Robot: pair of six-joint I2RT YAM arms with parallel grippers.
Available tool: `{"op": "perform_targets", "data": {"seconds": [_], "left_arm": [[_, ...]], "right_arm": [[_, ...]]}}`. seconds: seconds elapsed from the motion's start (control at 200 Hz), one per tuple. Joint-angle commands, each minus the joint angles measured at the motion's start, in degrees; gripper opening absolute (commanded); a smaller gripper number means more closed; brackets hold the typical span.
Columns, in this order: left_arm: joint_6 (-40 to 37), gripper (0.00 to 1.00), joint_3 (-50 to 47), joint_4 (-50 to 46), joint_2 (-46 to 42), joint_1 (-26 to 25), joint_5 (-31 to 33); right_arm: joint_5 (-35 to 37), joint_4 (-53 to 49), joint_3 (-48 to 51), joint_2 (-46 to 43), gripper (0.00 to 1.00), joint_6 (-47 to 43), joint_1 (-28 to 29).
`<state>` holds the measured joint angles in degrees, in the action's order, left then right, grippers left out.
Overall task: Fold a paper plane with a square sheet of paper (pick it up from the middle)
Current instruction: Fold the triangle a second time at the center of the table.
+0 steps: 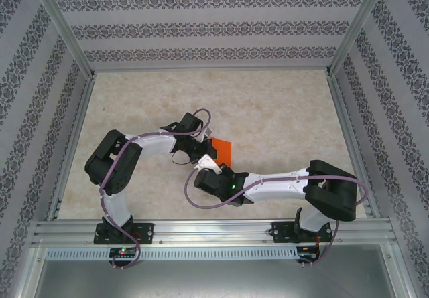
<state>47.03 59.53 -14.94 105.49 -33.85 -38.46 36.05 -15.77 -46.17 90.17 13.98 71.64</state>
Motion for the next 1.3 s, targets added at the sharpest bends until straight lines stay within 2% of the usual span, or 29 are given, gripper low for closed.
{"op": "perform_targets", "data": {"seconds": [0.0,0.045,0.125,0.18,0.375,0.455,0.669,0.764,0.979,1.294], "left_arm": [[-0.2,0.16,1.7,-3.6,-3.1,0.5,2.8],[-0.8,0.28,2.0,-5.4,-4.3,0.5,4.9],[-1.3,0.33,1.7,-8.6,-7.4,0.5,10.3],[-1.6,0.48,1.0,-10.6,-9.8,0.5,13.9],[-1.3,0.54,-2.6,-15.3,-19.0,0.5,23.3],[-0.7,0.5,-4.7,-15.3,-22.2,0.5,24.3],[0.6,0.23,-9.4,-14.0,-25.3,0.0,22.3],[2.2,0.16,-11.6,-11.4,-25.0,-1.2,20.2],[4.0,0.12,-11.9,-9.5,-21.9,-4.7,20.4],[5.1,0.05,-8.5,-6.3,-13.2,-9.6,17.1]], "right_arm": [[-0.5,-0.2,-1.3,-2.1,0.04,2.3,0.1],[-0.9,-0.1,-0.9,-2.6,0.0,3.7,-0.4],[-2.9,0.4,0.1,-3.9,0.0,6.5,-1.5],[-4.1,0.8,1.0,-5.0,0.0,8.4,-2.3],[-4.8,-2.0,3.2,-9.7,0.0,18.0,-5.7],[-7.5,-2.5,4.0,-11.2,0.0,22.7,-7.0],[-14.4,-2.4,2.2,-9.4,0.0,34.3,-6.8],[-15.6,-2.9,0.8,-7.8,0.0,37.1,-6.3],[-13.2,-5.0,1.5,-9.7,0.0,43.1,-5.9],[-17.5,-0.3,4.0,-7.1,0.0,43.4,-6.4]]}}
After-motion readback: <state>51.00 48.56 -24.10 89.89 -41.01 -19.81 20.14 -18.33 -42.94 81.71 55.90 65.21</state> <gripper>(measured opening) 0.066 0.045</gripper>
